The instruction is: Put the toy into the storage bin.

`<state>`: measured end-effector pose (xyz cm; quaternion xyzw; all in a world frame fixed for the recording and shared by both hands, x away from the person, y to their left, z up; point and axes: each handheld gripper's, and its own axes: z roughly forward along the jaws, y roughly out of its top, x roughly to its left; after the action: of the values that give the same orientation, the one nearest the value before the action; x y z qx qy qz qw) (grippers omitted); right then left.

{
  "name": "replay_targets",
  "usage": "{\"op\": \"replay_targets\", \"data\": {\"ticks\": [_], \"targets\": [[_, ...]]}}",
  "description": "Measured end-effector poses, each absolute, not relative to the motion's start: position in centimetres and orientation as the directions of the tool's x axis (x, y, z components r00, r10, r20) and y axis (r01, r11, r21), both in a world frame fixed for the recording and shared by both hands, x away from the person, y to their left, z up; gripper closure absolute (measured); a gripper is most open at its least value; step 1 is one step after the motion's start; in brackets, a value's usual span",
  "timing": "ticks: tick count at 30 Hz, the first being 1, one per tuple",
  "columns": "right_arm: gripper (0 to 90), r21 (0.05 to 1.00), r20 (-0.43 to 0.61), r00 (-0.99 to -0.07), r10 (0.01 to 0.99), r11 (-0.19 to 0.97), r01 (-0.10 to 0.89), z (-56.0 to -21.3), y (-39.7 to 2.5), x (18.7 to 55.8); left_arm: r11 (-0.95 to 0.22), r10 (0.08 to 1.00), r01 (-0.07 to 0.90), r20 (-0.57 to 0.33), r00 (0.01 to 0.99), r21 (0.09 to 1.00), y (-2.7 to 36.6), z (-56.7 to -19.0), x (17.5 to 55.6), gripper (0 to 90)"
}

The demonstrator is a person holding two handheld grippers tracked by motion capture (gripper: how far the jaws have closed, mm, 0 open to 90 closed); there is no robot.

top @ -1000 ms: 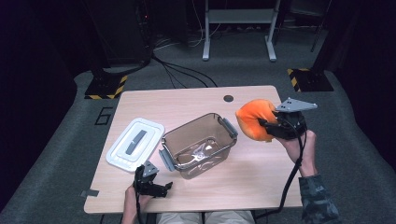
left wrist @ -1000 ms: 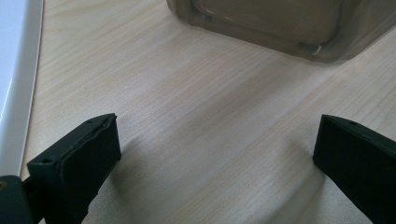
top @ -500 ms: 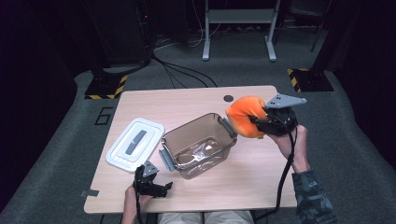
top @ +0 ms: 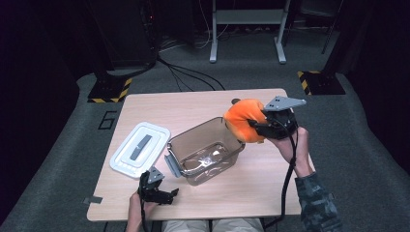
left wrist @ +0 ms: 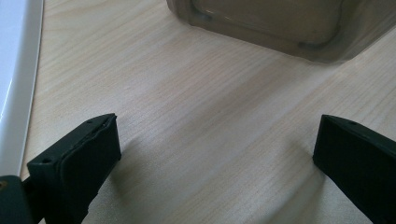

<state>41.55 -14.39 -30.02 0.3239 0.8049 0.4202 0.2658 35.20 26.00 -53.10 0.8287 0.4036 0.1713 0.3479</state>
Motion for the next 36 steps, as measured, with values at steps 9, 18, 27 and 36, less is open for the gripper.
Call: {"op": "replay_targets", "data": {"ticks": [9, 18, 27, 36], "targets": [[54.8, 0.841, -0.156, -0.678, 0.718, 0.456, 0.290, -30.2, -12.3, 41.8, -0.432, 0.789, 0.549, 0.004, 0.614, 0.716, 26.0, -53.1, 35.2, 0.4], [54.7, 0.828, -0.157, -0.698, 0.698, 0.479, 0.292, -30.8, -10.6, 42.3, -0.434, 0.788, 0.548, 0.006, 0.615, 0.715, 26.0, -53.1, 35.2, 0.4], [54.7, 0.815, -0.154, -0.715, 0.682, 0.497, 0.298, -31.6, -9.2, 42.8, -0.435, 0.788, 0.548, 0.007, 0.616, 0.714, 26.0, -53.1, 35.2, 0.4], [54.6, 0.804, -0.154, -0.730, 0.666, 0.514, 0.298, -32.3, -8.0, 43.3, -0.435, 0.788, 0.549, 0.007, 0.616, 0.714, 26.0, -53.1, 35.2, 0.4]]}}
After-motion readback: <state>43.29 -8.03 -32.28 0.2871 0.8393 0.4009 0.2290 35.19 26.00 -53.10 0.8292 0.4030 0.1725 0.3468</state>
